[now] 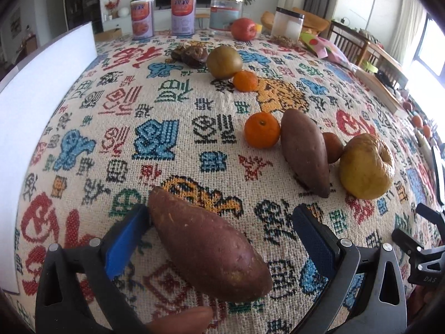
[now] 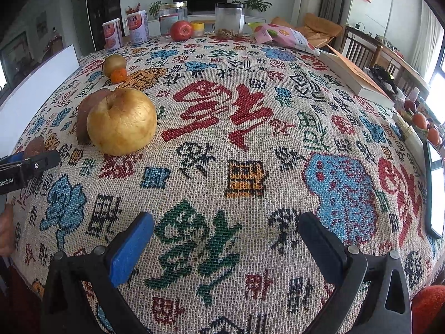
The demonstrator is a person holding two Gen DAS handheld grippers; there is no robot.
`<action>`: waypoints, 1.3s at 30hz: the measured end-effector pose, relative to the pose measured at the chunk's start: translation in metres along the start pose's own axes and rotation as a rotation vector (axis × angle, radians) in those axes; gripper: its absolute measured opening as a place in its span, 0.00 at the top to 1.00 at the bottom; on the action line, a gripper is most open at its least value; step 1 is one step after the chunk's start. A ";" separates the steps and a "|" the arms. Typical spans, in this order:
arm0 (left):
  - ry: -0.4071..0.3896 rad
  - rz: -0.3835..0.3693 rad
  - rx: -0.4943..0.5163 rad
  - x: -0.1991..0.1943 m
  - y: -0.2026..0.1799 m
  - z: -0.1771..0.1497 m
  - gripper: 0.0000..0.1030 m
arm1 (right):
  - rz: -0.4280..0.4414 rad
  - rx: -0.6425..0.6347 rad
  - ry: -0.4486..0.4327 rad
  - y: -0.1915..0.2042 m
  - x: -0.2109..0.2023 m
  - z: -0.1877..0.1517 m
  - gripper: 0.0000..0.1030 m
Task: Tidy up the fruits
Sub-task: 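Move the left tool down toward the large sweet potato, then grasp the sweet potato with the left tool while the right tool grasps a small orange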
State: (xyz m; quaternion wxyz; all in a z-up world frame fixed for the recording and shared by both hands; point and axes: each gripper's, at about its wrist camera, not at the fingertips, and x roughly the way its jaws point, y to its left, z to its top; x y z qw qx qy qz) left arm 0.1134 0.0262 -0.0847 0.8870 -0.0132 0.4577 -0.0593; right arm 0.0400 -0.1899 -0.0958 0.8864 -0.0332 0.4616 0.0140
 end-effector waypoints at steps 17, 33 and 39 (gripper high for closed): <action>0.069 0.079 0.015 -0.015 0.027 -0.022 0.00 | 0.022 0.015 0.005 -0.001 0.003 0.001 0.00; 0.138 -0.086 0.037 -0.018 0.002 -0.006 0.28 | 0.025 0.012 0.010 0.000 0.003 0.001 0.00; 0.108 -0.016 0.048 -0.026 0.016 -0.011 0.58 | 0.037 0.006 0.016 0.000 0.002 0.001 0.00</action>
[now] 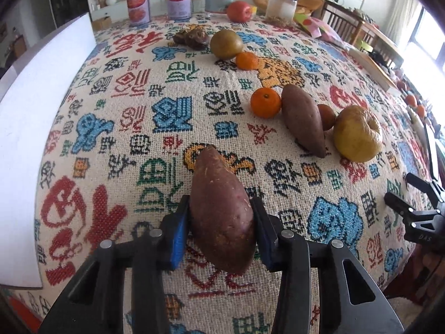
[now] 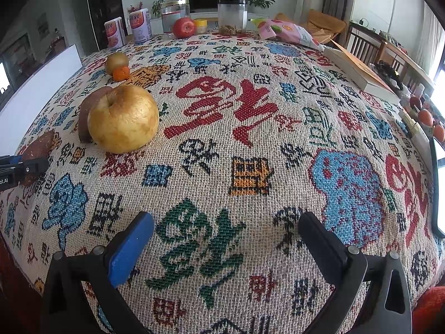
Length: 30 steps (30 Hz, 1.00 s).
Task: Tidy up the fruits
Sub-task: 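Grasp the sweet potato with the left tool while the right tool grasps a small orange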
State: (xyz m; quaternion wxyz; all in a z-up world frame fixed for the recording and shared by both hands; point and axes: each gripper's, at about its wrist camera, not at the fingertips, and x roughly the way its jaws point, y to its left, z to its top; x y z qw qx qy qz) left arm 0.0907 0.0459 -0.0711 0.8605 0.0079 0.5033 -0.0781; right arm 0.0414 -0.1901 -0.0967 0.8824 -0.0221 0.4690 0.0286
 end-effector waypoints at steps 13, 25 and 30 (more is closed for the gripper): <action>-0.020 0.094 -0.032 0.002 0.053 0.000 0.56 | 0.366 -0.470 -0.054 0.126 -0.034 0.134 0.32; -0.092 -0.001 -0.112 -0.018 0.069 -0.003 0.60 | 0.217 -0.898 0.275 0.225 0.068 0.145 0.70; -0.229 -0.136 -0.233 -0.092 0.092 0.009 0.60 | 0.325 -0.590 0.173 0.205 0.038 0.182 0.70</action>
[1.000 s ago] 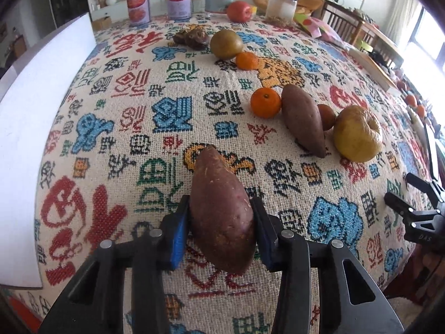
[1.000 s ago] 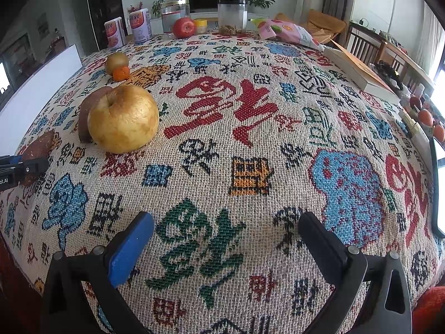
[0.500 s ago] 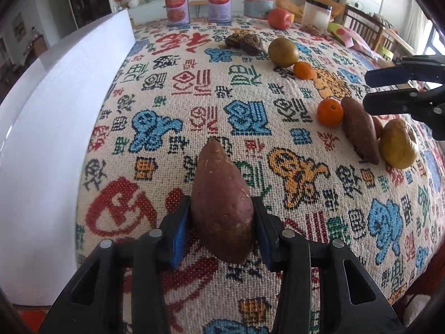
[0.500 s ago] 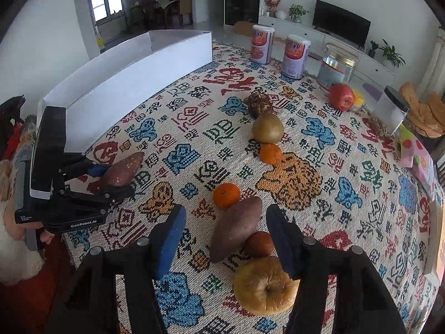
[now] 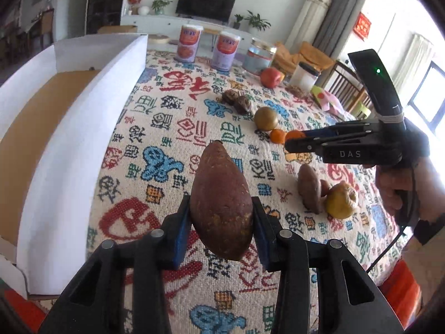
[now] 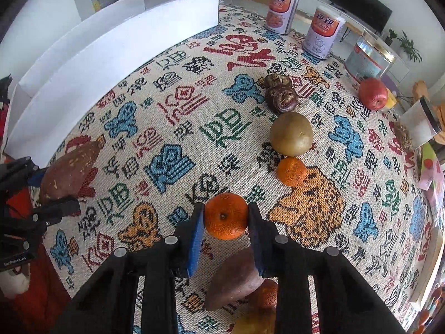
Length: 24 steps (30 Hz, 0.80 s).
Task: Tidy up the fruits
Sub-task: 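Grasp the sweet potato with the left tool while the right tool grasps a small orange, then carry the sweet potato into the white box and open the left tool while the right drops the orange there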
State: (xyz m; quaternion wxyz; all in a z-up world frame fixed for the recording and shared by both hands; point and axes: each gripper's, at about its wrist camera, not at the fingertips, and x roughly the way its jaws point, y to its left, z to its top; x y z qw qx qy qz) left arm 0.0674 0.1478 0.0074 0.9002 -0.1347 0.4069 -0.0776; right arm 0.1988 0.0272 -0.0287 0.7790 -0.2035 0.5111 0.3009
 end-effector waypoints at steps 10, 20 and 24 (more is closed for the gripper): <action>-0.145 0.313 -0.109 -0.094 0.124 0.065 0.60 | 0.340 0.017 -0.288 0.137 -0.073 0.091 0.70; -0.045 0.533 -0.203 -0.072 0.205 0.028 0.28 | 0.365 -0.008 -0.178 0.255 0.007 0.140 0.68; -0.116 0.515 -0.215 -0.081 0.194 0.027 0.17 | 0.356 0.056 -0.197 0.241 0.008 0.136 0.30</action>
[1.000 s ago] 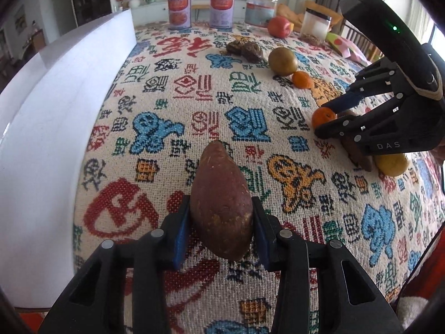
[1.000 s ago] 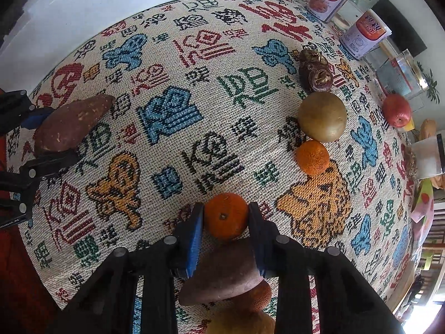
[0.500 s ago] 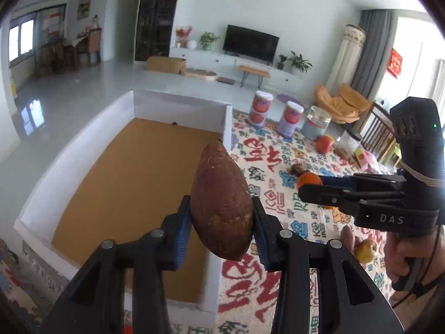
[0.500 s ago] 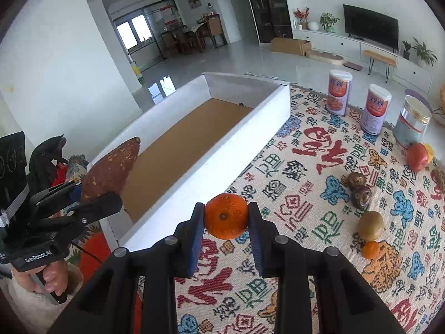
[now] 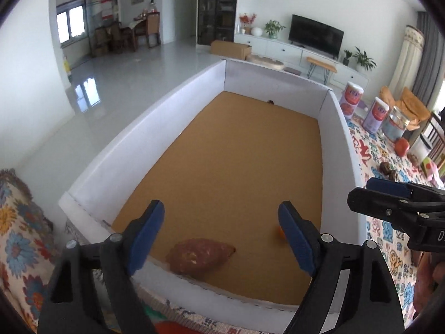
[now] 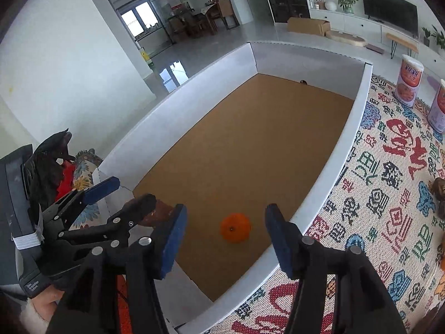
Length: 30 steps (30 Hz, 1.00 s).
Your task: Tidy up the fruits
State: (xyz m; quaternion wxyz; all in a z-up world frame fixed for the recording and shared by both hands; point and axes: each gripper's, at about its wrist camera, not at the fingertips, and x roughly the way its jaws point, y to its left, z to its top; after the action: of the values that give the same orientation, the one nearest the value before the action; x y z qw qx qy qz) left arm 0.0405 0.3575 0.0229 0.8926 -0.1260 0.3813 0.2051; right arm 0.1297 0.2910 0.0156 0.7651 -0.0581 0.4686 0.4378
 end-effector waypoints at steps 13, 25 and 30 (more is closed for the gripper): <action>-0.021 -0.418 0.245 -0.050 -0.193 -0.039 0.05 | -0.451 0.165 -0.234 -0.192 -0.203 -0.126 0.03; 0.099 -0.387 0.354 0.039 -0.297 -0.103 0.05 | -0.824 0.533 -0.186 -0.362 -0.259 -0.314 0.01; 0.092 -0.340 0.416 0.061 -0.309 -0.106 0.05 | -0.800 0.528 -0.164 -0.368 -0.250 -0.310 0.01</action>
State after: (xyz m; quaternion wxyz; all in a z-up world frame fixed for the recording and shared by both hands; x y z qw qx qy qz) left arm 0.1548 0.0607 -0.0727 0.9027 -0.0115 0.4285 -0.0363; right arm 0.1449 -0.2420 -0.0828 0.8964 -0.0029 0.4427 -0.0214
